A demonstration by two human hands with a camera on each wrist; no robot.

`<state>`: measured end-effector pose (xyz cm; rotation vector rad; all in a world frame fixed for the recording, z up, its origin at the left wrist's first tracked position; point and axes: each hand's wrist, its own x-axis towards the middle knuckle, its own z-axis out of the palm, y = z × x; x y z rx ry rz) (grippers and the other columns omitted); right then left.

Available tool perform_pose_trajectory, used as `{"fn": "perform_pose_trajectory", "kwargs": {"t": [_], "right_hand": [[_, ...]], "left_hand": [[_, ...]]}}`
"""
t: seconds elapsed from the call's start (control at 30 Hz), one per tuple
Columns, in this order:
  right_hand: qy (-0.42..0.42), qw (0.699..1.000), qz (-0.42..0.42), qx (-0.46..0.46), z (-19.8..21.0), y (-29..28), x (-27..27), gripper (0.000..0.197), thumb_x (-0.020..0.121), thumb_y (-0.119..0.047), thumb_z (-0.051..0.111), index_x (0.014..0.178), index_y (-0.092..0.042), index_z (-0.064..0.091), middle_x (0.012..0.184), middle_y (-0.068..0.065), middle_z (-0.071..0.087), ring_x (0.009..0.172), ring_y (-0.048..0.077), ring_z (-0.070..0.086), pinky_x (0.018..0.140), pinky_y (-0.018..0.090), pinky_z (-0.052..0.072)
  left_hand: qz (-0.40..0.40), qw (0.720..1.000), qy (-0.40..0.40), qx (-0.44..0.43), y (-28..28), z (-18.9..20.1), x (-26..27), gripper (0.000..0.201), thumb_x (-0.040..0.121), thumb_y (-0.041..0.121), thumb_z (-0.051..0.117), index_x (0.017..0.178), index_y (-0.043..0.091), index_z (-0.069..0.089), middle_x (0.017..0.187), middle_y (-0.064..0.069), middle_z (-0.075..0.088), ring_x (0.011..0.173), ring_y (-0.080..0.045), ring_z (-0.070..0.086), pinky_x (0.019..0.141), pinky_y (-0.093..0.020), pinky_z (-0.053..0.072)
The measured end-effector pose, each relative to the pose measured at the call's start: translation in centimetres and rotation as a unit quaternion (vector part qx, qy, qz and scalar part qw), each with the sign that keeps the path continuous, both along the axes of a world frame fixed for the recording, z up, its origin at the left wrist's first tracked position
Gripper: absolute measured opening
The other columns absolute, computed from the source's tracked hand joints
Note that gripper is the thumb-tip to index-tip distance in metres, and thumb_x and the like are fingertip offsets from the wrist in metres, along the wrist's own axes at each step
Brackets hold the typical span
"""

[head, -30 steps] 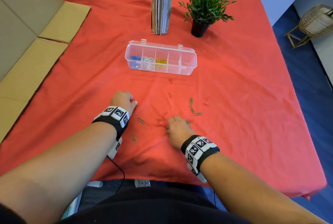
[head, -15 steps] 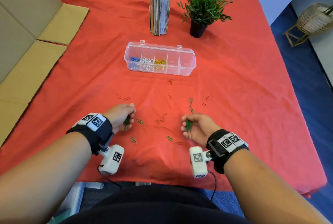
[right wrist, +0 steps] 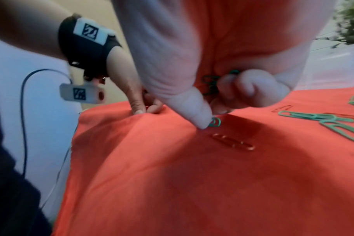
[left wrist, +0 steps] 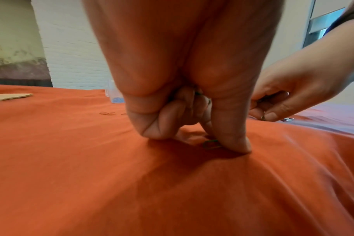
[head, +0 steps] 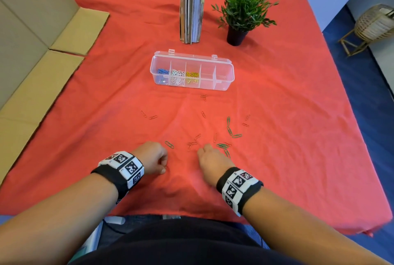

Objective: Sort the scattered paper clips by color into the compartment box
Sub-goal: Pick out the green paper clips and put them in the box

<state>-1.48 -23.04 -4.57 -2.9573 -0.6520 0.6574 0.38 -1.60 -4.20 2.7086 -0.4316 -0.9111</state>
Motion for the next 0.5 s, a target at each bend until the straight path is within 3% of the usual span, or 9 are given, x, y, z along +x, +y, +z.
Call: {"fn": "perform_pose_trajectory", "kwargs": {"t": [0.13, 0.2, 0.27, 0.33, 0.37, 0.43, 0.47, 0.5], "right_hand": [[0.005, 1.000, 0.001, -0.008, 0.3, 0.2, -0.3, 0.034, 0.083, 0.000, 0.037, 0.117, -0.001, 0.045, 0.118, 0.018, 0.045, 0.103, 0.036, 0.057, 0.084, 0.044, 0.049], [0.070, 0.996, -0.043, 0.035, 0.6, -0.2, 0.8, 0.027, 0.086, -0.004, 0.039, 0.111, -0.003, 0.049, 0.116, 0.020, 0.052, 0.106, 0.034, 0.057, 0.088, 0.037, 0.046], [0.141, 0.964, -0.171, 0.147, 0.6, -1.1, 2.2, 0.014, 0.089, -0.007, 0.041, 0.096, -0.013, 0.052, 0.100, 0.015, 0.061, 0.088, 0.028, 0.061, 0.073, 0.030, 0.048], [0.232, 0.853, -0.344, 0.317, 0.7, -2.4, 3.5, 0.023, 0.087, 0.001, 0.041, 0.082, -0.019, 0.052, 0.074, 0.006, 0.051, 0.051, 0.015, 0.051, 0.041, 0.019, 0.040], [0.262, 0.782, -0.412, 0.386, 1.1, -3.3, 3.9, 0.027, 0.086, 0.004, 0.039, 0.078, -0.018, 0.053, 0.066, 0.004, 0.044, 0.039, 0.008, 0.042, 0.034, 0.014, 0.033], [0.296, 0.633, -0.516, 0.495, 1.8, -5.2, 4.8, 0.025, 0.088, 0.000, 0.039, 0.074, -0.012, 0.055, 0.061, 0.003, 0.041, 0.036, 0.006, 0.043, 0.034, 0.013, 0.035], [0.310, 0.570, -0.545, 0.531, 2.0, -6.2, 5.2, 0.023, 0.090, -0.005, 0.039, 0.073, -0.010, 0.054, 0.059, 0.003, 0.044, 0.038, 0.008, 0.049, 0.036, 0.016, 0.041], [0.318, 0.529, -0.561, 0.552, 2.1, -7.1, 5.5, 0.023, 0.090, -0.009, 0.040, 0.071, -0.009, 0.054, 0.057, 0.003, 0.047, 0.040, 0.011, 0.052, 0.037, 0.017, 0.044]], "left_hand": [[-0.020, 1.000, -0.001, -0.014, -0.2, 0.3, 0.1, 0.013, 0.076, 0.028, 0.068, 0.076, 0.016, 0.064, 0.083, -0.004, 0.065, 0.081, -0.021, 0.060, 0.070, -0.027, 0.043], [0.043, 0.997, 0.001, -0.065, 0.0, 0.5, 0.6, 0.011, 0.082, 0.027, 0.063, 0.078, 0.022, 0.055, 0.083, -0.003, 0.060, 0.085, -0.024, 0.059, 0.075, -0.031, 0.043], [0.146, 0.981, 0.009, -0.129, 0.0, 0.8, 1.5, 0.008, 0.089, 0.021, 0.055, 0.086, 0.023, 0.048, 0.078, 0.002, 0.058, 0.082, -0.022, 0.056, 0.070, -0.028, 0.041], [0.206, 0.965, 0.017, -0.162, -0.1, 1.1, 2.4, 0.008, 0.094, 0.016, 0.044, 0.097, 0.021, 0.050, 0.080, 0.004, 0.058, 0.085, -0.019, 0.055, 0.068, -0.024, 0.040], [0.215, 0.964, 0.017, -0.156, -0.1, 1.2, 2.8, 0.014, 0.096, 0.016, 0.040, 0.102, 0.018, 0.053, 0.085, 0.000, 0.059, 0.089, -0.021, 0.056, 0.072, -0.026, 0.041], [0.189, 0.976, -0.007, -0.103, -0.3, 1.4, 3.2, 0.026, 0.098, 0.024, 0.037, 0.105, 0.009, 0.058, 0.099, -0.008, 0.062, 0.100, -0.027, 0.058, 0.082, -0.031, 0.041], [0.158, 0.985, -0.031, -0.069, -0.3, 1.4, 3.3, 0.031, 0.098, 0.029, 0.036, 0.102, 0.006, 0.058, 0.101, -0.013, 0.064, 0.100, -0.030, 0.058, 0.083, -0.034, 0.041], [0.127, 0.990, -0.050, -0.040, -0.4, 1.3, 3.3, 0.035, 0.097, 0.035, 0.037, 0.097, 0.006, 0.058, 0.097, -0.015, 0.063, 0.098, -0.032, 0.058, 0.082, -0.036, 0.042]]}}
